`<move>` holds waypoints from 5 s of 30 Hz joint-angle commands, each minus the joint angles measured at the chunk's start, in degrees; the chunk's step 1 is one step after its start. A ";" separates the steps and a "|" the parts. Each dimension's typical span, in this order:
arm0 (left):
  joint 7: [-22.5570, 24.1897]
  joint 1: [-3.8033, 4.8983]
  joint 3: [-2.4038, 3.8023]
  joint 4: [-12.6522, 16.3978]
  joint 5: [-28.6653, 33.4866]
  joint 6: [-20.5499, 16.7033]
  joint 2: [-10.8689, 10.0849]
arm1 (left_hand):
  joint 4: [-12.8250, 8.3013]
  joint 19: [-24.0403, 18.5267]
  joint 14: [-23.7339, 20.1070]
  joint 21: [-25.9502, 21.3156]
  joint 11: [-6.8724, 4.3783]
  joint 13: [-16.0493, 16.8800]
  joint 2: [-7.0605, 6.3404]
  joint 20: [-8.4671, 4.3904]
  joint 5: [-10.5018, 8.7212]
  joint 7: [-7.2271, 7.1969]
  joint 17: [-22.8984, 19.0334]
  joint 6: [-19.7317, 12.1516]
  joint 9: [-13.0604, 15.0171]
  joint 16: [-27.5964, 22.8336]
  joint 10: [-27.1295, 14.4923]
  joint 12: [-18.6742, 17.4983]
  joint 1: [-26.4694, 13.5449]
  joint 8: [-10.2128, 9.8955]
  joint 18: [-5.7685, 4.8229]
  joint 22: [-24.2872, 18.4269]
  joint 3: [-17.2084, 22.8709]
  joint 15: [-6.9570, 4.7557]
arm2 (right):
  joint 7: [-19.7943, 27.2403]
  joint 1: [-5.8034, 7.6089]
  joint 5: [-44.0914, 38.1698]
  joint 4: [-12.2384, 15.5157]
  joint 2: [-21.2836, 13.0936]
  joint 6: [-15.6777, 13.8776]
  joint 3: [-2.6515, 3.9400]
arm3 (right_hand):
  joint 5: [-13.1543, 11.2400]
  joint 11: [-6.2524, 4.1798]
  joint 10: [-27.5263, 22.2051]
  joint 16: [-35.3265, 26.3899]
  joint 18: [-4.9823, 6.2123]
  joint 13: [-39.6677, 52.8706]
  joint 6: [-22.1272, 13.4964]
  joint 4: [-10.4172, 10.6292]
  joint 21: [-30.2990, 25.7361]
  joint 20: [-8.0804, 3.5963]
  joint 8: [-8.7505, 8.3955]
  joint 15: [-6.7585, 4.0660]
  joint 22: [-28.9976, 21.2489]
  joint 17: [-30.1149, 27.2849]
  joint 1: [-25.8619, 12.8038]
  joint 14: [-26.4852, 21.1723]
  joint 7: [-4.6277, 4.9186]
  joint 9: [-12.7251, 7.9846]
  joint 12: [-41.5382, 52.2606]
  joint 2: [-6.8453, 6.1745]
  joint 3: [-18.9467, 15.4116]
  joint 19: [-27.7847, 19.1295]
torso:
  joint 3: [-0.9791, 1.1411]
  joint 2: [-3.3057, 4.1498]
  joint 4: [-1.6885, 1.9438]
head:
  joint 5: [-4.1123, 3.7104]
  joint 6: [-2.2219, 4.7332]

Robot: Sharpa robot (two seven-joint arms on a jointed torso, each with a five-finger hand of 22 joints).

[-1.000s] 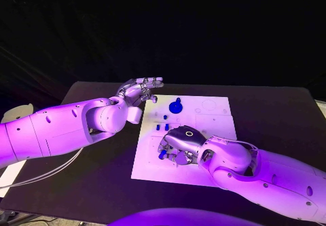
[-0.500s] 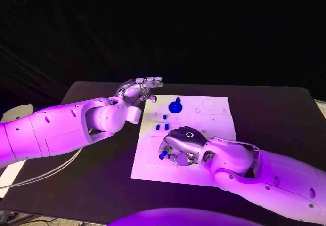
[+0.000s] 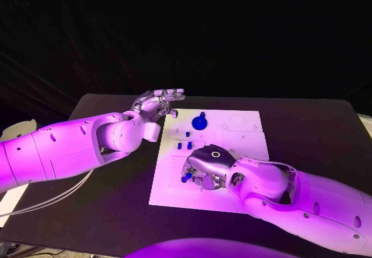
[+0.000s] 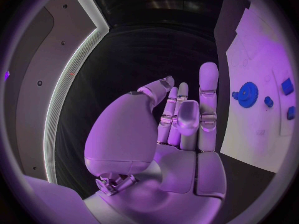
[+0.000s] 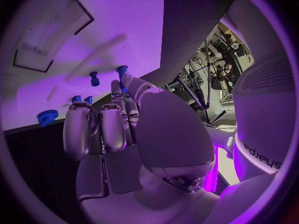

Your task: Assemble the parts on the task board

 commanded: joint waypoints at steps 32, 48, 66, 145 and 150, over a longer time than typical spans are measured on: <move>-0.02 0.02 0.02 -0.02 -0.23 1.03 0.00 | -0.35 -0.42 -0.50 -0.31 0.01 -0.08 0.01 0.01 -0.11 0.01 -0.23 -0.66 -0.03 -0.19 -0.62 0.38 -0.05 -0.32 1.23 -0.19 -0.05 -0.05 | -0.70 0.12 -0.96 -0.92 1.38 -7.23 -0.43 | 0.14 2.38 -16.78 -1.16 0.87 -0.15 -12.75 4.35 -4.63 2.61 -1.43 2.95 -6.16 -2.70 -3.37 1.57 0.63 -1.73 -0.31 -4.55 -12.93 -2.90 | 0.10 -0.01 0.03 | -0.23 0.18; -0.04 0.00 -0.20 0.28 -0.23 1.16 -0.65 | -0.37 -0.42 -0.51 -0.26 0.03 -0.09 0.02 0.02 -0.11 0.00 -0.24 -0.68 -0.03 -0.18 -0.74 0.39 -0.06 -0.32 1.22 -0.14 -0.05 -0.03 | -7.59 4.01 21.77 9.09 -19.62 -12.42 2.04 | 0.59 -2.53 8.40 3.84 -0.93 5.89 -7.69 8.35 1.58 -0.30 0.94 -0.75 2.23 4.51 -4.13 3.22 0.16 -0.85 13.22 -3.11 -15.62 1.38 | -0.10 -0.18 -0.82 | -3.50 2.13; 0.04 0.00 -0.30 0.43 -0.23 1.10 -0.81 | -0.38 -0.44 -0.52 -0.29 0.03 -0.09 0.05 0.03 -0.11 -0.01 -0.24 -0.67 -0.02 -0.17 -0.76 0.42 -0.06 -0.30 1.22 -0.17 -0.05 -0.03 | -22.59 2.08 24.16 13.15 -28.65 -7.98 0.13 | 12.69 -3.69 12.45 11.83 -2.71 70.64 -8.38 13.61 7.55 -1.70 6.50 -1.80 10.44 16.91 -12.62 5.03 -1.32 3.10 70.02 1.31 -29.45 4.62 | -0.37 -0.46 -1.58 | -4.95 2.49; -0.11 -0.01 -0.39 0.74 -0.23 1.42 -1.11 | -0.36 -0.46 -0.55 -0.24 0.00 -0.07 0.35 0.07 -0.10 -0.07 -0.29 -0.61 0.02 -0.09 -0.93 0.70 -0.17 -0.19 1.23 -0.14 -0.02 -0.03 | -24.98 -0.51 29.00 8.31 -15.02 -7.79 0.33 | 18.95 -5.61 13.86 12.93 -3.04 75.38 -4.68 13.60 8.48 -2.97 11.51 -3.27 11.93 18.99 -11.44 5.40 -3.55 9.02 71.78 7.46 -29.69 5.27 | -0.45 -0.43 -1.70 | -3.75 1.60; -0.06 -0.01 -0.40 0.75 -0.23 1.12 -1.19 | -0.46 -0.48 -0.55 -0.26 0.05 -0.10 0.22 0.09 -0.10 -0.06 -0.27 -0.95 -0.04 -0.01 -1.30 0.75 -0.25 -0.32 1.25 -0.17 -0.09 -0.01 | -25.12 -0.51 28.39 7.92 -14.53 -5.63 0.28 | 18.19 -6.11 13.94 12.86 -3.02 75.22 -3.42 13.53 8.42 -3.30 12.25 -3.69 11.86 18.89 -13.06 5.38 -4.17 9.90 71.31 7.73 -30.13 5.25 | -0.40 -0.44 -1.76 | -3.58 1.52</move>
